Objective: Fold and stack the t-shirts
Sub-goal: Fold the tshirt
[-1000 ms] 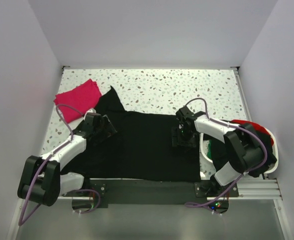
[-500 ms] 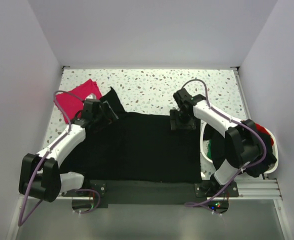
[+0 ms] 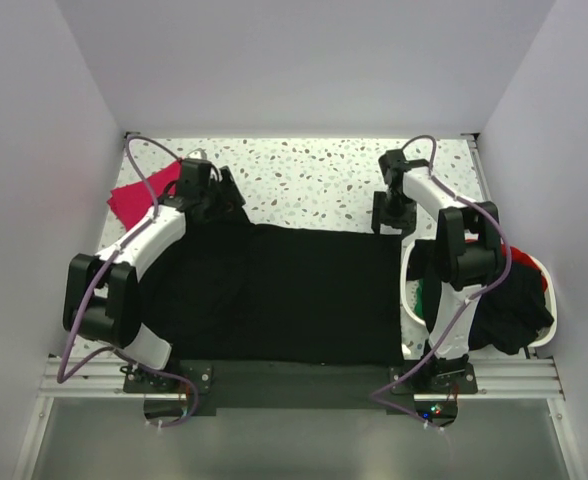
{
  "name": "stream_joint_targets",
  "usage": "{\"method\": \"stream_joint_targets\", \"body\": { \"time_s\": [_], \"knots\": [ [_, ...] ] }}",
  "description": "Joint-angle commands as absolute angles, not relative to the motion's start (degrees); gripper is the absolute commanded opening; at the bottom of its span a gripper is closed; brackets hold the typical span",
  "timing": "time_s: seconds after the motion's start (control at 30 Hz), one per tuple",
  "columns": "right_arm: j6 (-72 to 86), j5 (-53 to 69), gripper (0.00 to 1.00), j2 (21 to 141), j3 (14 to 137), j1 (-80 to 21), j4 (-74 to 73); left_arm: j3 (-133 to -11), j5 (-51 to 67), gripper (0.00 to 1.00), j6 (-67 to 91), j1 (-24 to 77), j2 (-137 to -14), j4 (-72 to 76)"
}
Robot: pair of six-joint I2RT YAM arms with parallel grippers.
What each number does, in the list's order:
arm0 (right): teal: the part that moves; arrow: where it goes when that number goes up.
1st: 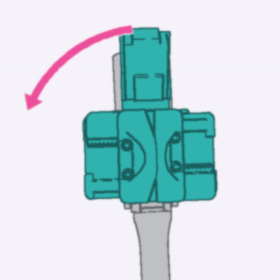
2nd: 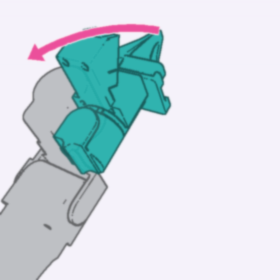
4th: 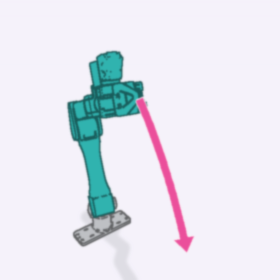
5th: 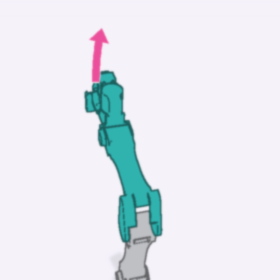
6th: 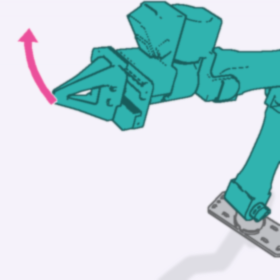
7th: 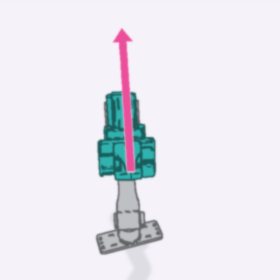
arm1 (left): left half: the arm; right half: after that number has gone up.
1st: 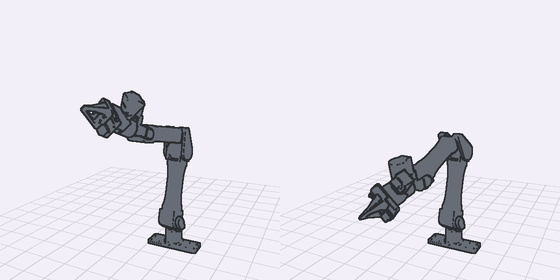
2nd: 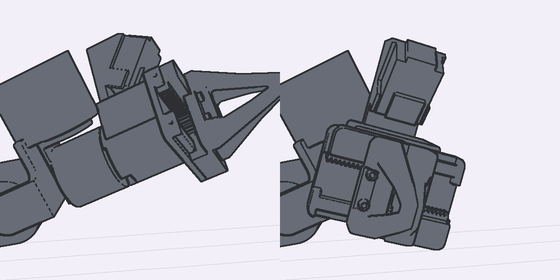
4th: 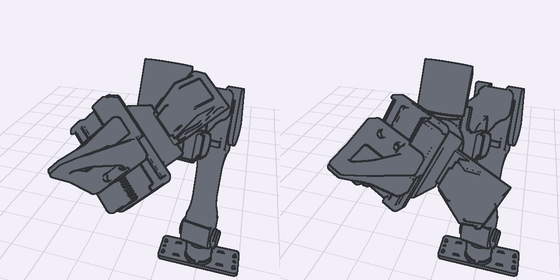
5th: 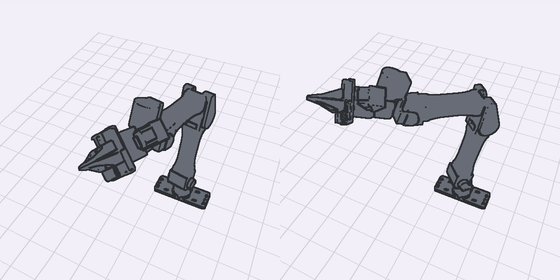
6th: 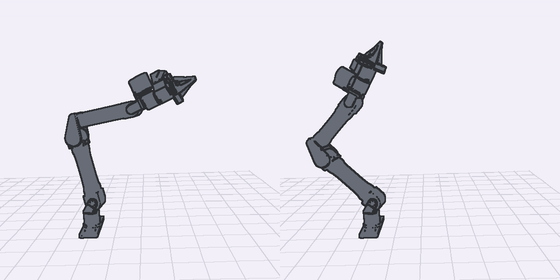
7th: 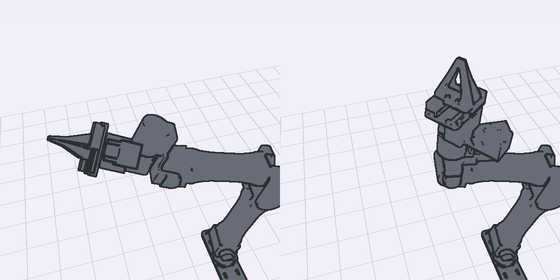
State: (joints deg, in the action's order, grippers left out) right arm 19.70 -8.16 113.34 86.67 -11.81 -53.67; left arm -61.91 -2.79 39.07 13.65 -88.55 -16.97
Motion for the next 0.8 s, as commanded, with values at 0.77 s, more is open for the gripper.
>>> {"method": "stream_joint_targets", "body": {
  "time_s": [0.77],
  "knots": [
    [15.7,-2.1,0.33,120.4,88.6,-3.6,-48.1,-71.6,-4.8,0.98,36.7,13.9,-99.7,-13.9]
  ]
}}
